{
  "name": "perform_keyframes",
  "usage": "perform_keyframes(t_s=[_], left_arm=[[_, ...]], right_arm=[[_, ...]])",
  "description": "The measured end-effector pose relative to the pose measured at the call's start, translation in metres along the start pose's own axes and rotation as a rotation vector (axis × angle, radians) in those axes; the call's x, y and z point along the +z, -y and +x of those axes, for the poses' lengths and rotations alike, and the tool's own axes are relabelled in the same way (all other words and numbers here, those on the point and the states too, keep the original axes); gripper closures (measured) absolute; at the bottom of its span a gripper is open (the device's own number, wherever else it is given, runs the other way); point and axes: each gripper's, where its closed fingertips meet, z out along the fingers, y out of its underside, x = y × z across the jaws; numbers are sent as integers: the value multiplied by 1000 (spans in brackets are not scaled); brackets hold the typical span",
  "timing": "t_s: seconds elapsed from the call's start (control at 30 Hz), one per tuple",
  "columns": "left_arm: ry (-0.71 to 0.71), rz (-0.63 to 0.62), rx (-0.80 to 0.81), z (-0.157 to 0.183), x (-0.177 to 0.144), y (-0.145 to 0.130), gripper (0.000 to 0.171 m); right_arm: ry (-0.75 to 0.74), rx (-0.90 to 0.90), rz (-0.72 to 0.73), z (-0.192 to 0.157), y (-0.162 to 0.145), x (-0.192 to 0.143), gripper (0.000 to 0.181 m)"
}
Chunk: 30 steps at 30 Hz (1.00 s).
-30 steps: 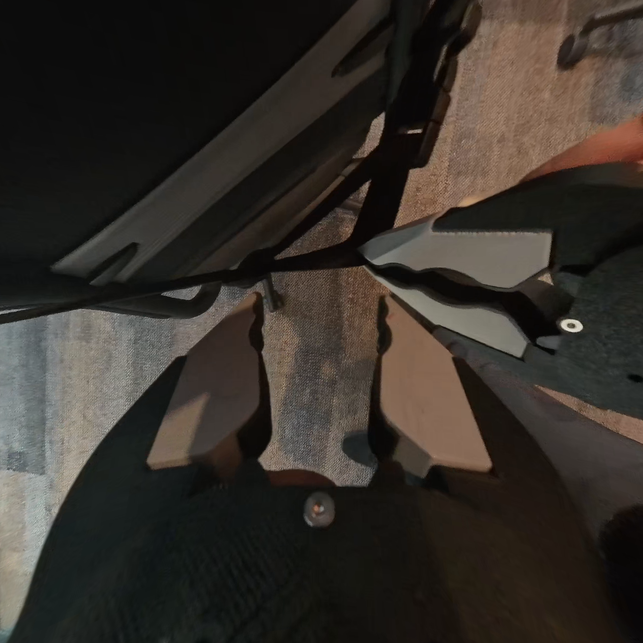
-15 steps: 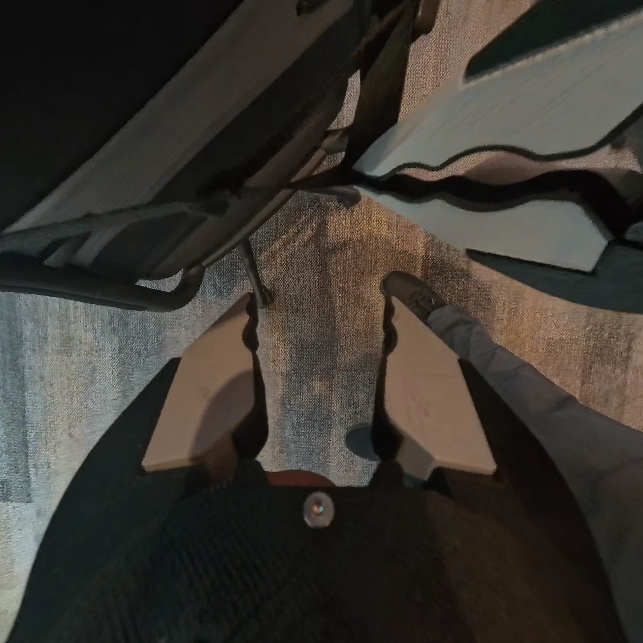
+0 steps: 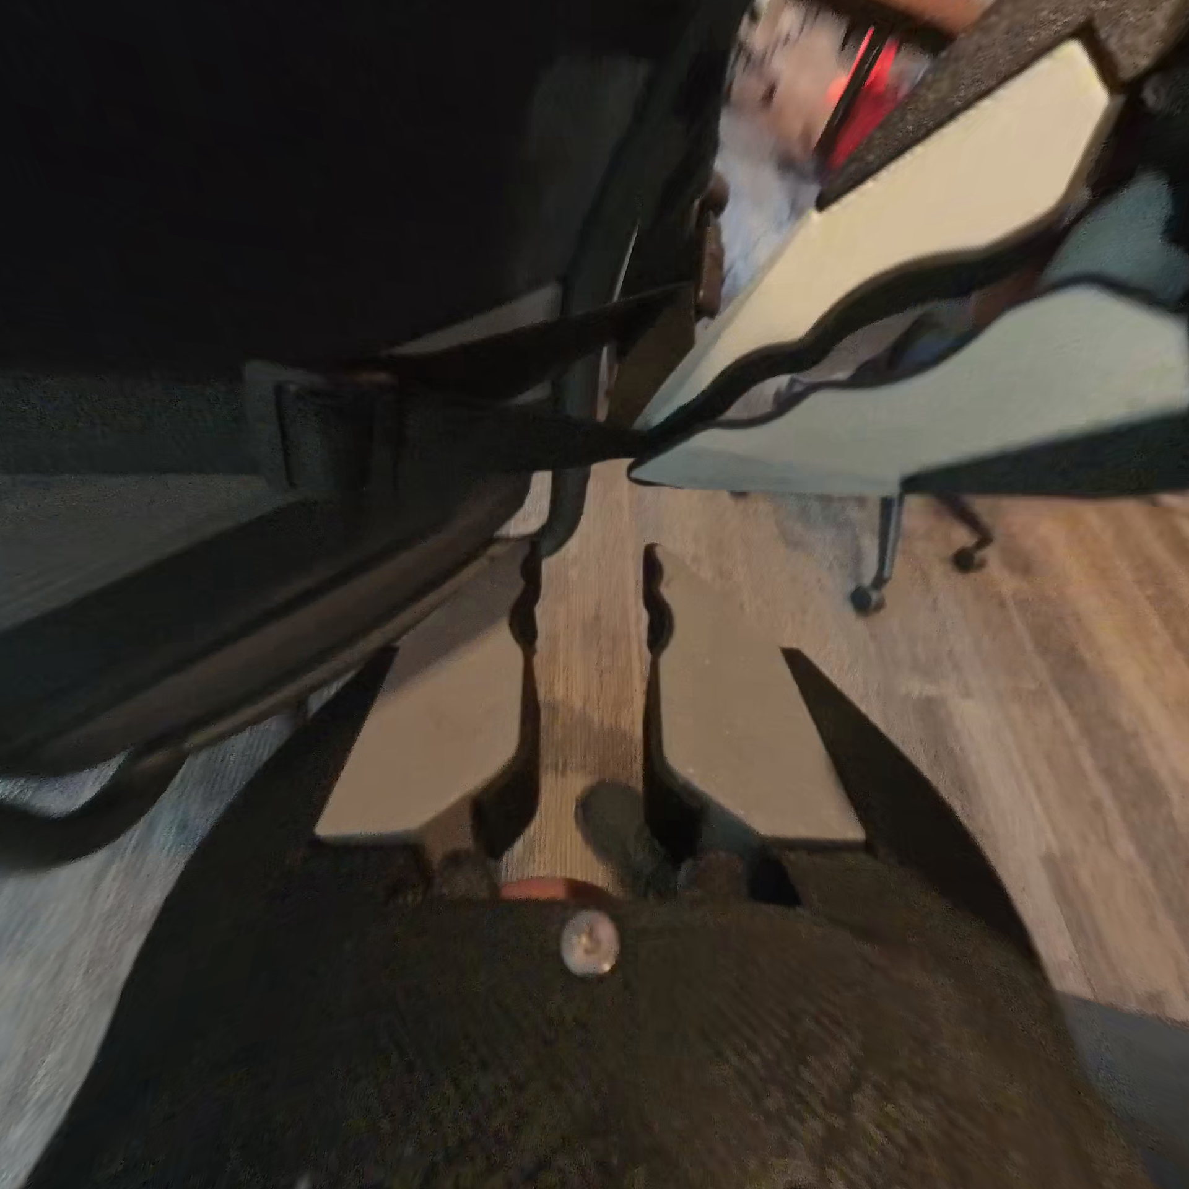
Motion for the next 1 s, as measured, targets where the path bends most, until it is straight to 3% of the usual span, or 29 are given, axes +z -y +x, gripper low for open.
perform_keyframes(t_s=[0.13,0.2,0.23,0.37,0.47,0.57,0.63,0.73,0.8,0.9,1.0], left_arm=[[-49,128,-47,4,15,-9,130],[-123,209,-149,10,19,-6,151],[-208,246,-216,17,19,-3,160],[-612,520,-572,32,-8,35,148],[-726,645,-665,24,-22,49,171],[-859,692,-670,30,-32,61,171],[-937,731,-688,30,-38,71,158],[-1016,796,-721,23,-45,84,161],[-1020,760,-683,29,-40,84,171],[-1043,749,-652,37,-42,87,171],[-967,720,-672,29,-33,77,171]], right_arm=[[135,107,38,0,4,-5,180],[222,155,57,-1,7,-11,180],[257,178,67,1,8,-14,180],[394,256,108,1,13,-25,180],[460,284,129,2,15,-32,180],[486,282,142,3,14,-36,180],[491,263,136,1,11,-37,180],[505,277,151,1,11,-39,180],[525,328,189,6,17,-42,180],[520,306,181,8,16,-39,180],[541,308,193,6,21,-42,180]])
